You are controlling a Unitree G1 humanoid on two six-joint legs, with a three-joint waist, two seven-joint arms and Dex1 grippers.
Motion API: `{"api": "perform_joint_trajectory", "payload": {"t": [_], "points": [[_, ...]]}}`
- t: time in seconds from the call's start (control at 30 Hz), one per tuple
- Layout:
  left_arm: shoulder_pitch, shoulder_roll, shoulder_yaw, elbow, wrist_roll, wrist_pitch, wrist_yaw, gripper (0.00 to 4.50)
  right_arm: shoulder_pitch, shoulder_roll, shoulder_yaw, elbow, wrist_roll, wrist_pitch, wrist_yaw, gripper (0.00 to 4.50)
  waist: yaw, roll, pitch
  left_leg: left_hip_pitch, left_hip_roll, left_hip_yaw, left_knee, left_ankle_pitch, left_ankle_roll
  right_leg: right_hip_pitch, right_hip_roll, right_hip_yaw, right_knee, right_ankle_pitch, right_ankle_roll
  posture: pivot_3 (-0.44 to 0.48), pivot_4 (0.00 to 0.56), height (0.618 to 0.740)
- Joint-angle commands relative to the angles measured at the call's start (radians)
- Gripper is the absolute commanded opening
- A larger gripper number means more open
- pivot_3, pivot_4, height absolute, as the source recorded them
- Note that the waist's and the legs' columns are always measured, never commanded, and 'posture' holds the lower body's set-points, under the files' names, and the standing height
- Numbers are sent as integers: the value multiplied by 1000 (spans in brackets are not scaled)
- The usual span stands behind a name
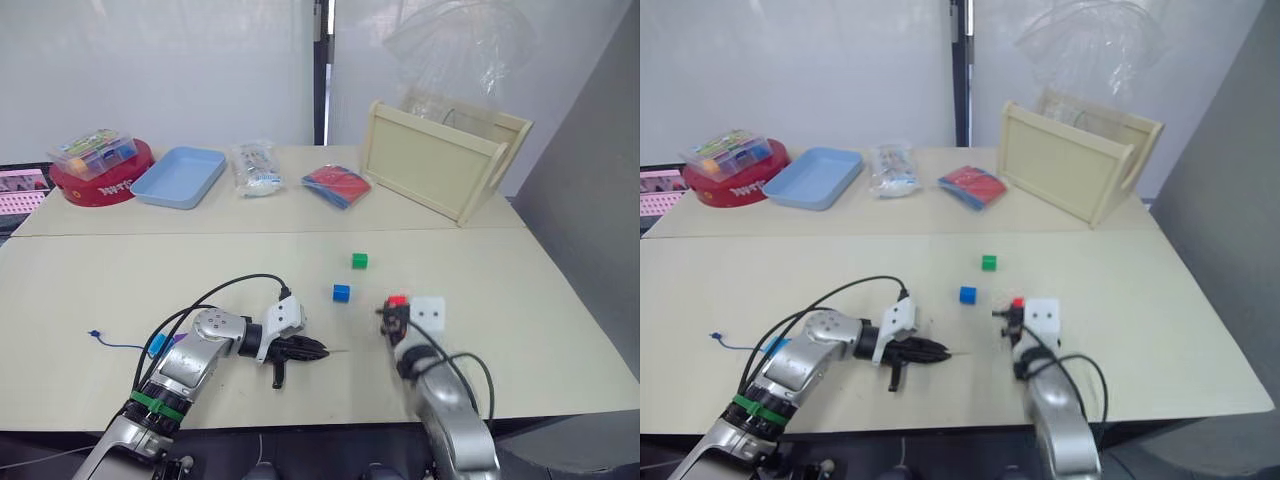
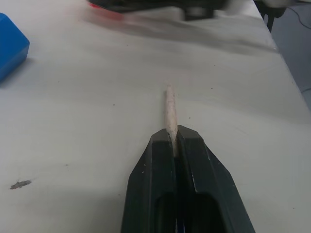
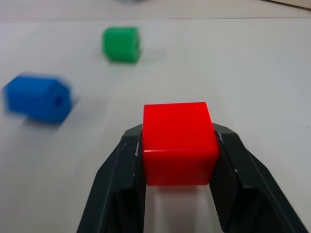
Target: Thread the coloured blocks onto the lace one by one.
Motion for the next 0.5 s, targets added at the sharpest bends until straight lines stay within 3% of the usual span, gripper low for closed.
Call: {"api": "perform_joint_trajectory", "payload": {"t": [0.03, 0.47, 0.5], "points": [[-5, -4, 9, -4, 3, -15, 2, 0, 50, -32, 50, -164, -15, 77, 28, 1195, -6, 0, 0, 0, 0, 0, 0, 0, 0, 0, 0, 0, -1, 0, 0, 0, 150, 740], [-14, -5, 8, 8, 11, -20, -4, 0, 45, -11, 54, -82, 82, 134, 94, 1195, -3, 0, 0, 2, 0, 0, 0, 0, 0, 2, 0, 0, 0, 0, 0, 0, 150, 740], [-15, -5, 8, 10, 12, -20, -4, 0, 44, -11, 48, -85, 83, 128, 96, 1695, -3, 0, 0, 2, 0, 0, 0, 0, 0, 2, 0, 0, 0, 0, 0, 0, 150, 740]]}}
